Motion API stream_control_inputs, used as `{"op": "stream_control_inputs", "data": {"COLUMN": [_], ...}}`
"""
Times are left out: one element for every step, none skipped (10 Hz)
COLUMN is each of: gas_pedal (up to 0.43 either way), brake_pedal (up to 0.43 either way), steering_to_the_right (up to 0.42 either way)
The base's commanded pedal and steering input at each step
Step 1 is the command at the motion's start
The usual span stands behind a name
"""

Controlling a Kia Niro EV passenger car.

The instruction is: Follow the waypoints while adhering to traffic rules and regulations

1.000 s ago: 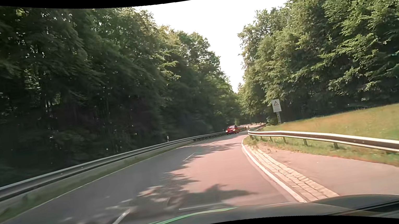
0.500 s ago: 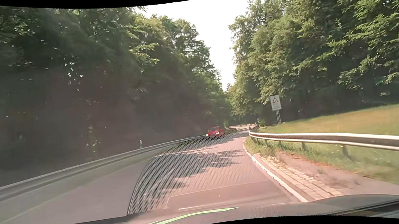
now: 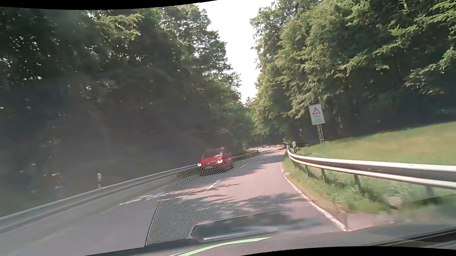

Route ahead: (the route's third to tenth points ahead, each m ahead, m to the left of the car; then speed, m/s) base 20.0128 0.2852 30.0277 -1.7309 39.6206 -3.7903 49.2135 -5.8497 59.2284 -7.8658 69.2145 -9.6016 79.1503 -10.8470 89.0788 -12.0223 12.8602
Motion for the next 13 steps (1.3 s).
{"op": "stream_control_inputs", "data": {"gas_pedal": [0.079,0.079,0.079,0.079,0.079,0.087,0.087,0.087,0.087,0.087,0.087,0.087,0.087], "brake_pedal": [0.0,0.0,0.0,0.0,0.0,0.0,0.0,0.0,0.0,0.0,0.0,0.0,0.0], "steering_to_the_right": [0.038,0.038,0.038,0.038,0.038,0.038,0.037,0.036,0.035,0.035,0.034,0.033,0.031]}}
